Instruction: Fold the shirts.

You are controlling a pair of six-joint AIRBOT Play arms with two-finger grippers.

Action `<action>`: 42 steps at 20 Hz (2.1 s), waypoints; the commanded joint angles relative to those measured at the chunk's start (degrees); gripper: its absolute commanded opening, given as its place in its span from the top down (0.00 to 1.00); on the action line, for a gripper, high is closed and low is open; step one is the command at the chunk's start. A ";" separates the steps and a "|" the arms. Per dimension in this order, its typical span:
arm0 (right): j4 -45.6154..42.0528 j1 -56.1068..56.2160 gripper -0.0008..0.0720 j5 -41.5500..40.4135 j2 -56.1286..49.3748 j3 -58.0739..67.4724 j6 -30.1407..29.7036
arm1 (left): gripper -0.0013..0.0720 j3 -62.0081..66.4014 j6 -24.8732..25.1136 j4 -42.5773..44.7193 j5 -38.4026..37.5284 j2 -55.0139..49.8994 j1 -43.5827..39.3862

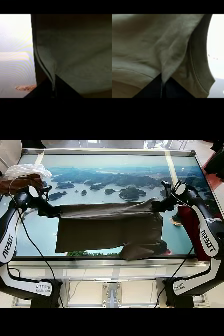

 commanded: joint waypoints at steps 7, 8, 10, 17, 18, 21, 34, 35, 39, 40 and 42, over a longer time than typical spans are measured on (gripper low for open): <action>-6.08 -0.44 0.41 13.90 6.86 1.05 0.00 | 0.04 -1.62 -0.13 0.00 -0.83 7.13 0.42; -8.13 -1.20 0.41 16.24 9.94 0.79 -0.42 | 0.04 -2.21 0.02 0.02 -0.90 10.64 0.90; -8.28 -4.11 0.41 18.03 17.40 -2.97 -1.05 | 0.04 -7.58 0.00 -0.07 1.44 18.95 3.13; 10.21 -12.46 0.41 17.84 36.22 -40.17 -1.51 | 0.04 -40.74 -8.44 -13.14 7.43 44.02 14.51; 12.55 -12.39 0.41 17.00 36.00 -43.43 -2.16 | 0.04 -43.39 -9.49 -14.73 8.72 45.48 15.91; 15.21 -12.35 0.41 13.70 35.91 -49.90 -2.60 | 0.04 -46.80 -9.46 -18.36 9.03 45.59 18.51; 24.61 -10.51 0.43 -3.04 35.89 -58.71 -3.93 | 0.04 -47.28 -10.16 -19.52 8.85 44.87 18.69; 24.92 -9.16 0.48 -3.08 35.78 -58.71 -3.93 | 0.04 -47.36 -10.56 -20.04 8.90 44.87 18.69; 28.48 -3.58 0.76 -4.48 33.42 -58.71 -4.61 | 0.04 -48.46 -12.57 -20.17 7.67 44.87 18.71; 29.46 -3.43 0.96 -4.35 33.59 -58.71 -5.40 | 0.04 -49.07 -13.88 -20.09 7.21 44.92 18.71; 30.10 -3.45 0.96 -3.41 34.45 -58.71 -6.12 | 0.04 -51.04 -16.61 -20.00 7.50 44.98 18.71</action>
